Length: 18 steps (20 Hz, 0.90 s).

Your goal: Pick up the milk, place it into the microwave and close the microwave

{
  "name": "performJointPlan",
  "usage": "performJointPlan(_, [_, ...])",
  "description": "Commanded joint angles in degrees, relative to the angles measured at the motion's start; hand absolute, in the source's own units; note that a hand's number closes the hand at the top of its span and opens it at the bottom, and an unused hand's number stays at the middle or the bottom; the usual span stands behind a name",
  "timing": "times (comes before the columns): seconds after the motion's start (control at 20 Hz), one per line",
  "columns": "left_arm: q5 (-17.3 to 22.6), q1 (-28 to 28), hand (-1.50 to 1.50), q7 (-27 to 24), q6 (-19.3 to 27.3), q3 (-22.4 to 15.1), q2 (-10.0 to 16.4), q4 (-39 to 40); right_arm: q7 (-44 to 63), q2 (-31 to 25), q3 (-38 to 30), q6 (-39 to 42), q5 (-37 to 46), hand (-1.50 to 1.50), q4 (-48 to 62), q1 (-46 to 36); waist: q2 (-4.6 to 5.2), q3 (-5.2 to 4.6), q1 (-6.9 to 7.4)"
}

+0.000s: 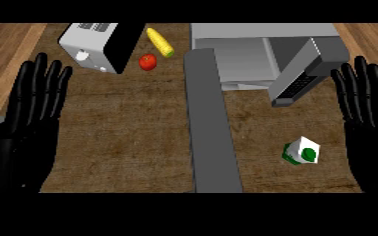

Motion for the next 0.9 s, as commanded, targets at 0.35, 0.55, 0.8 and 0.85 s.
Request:
performJointPlan(0.35, [2.9,5.0,-1.5,0.9,3.0,0.8,-2.5,2.3,6.6,5.2,9.3,-7.9,-2.0,-1.5,-8.3,8.0,-0.04,1.63,2.83])
performJointPlan(0.55, [6.3,7.1,-1.5,-0.7,-0.1,3.3,-2.0,3.2,2.0,5.3,13.3,-9.7,-0.7,-1.5,-8.0,12.4,0.16,1.65,2.67])
performJointPlan(0.8, [5.1,13.7,-1.5,-1.5,1.2,-0.6,-2.6,-1.5,8.2,5.3,16.6,-14.0,5.0,-1.5,-11.8,9.7,0.15,1.64,2.85])
performJointPlan(0.85, [13.5,18.4,-1.5,-0.2,-5.2,6.5,1.1,-7.5,1.4,5.3,14.6,-13.5,4.1,-1.5,-9.0,13.4,0.07,1.65,3.15])
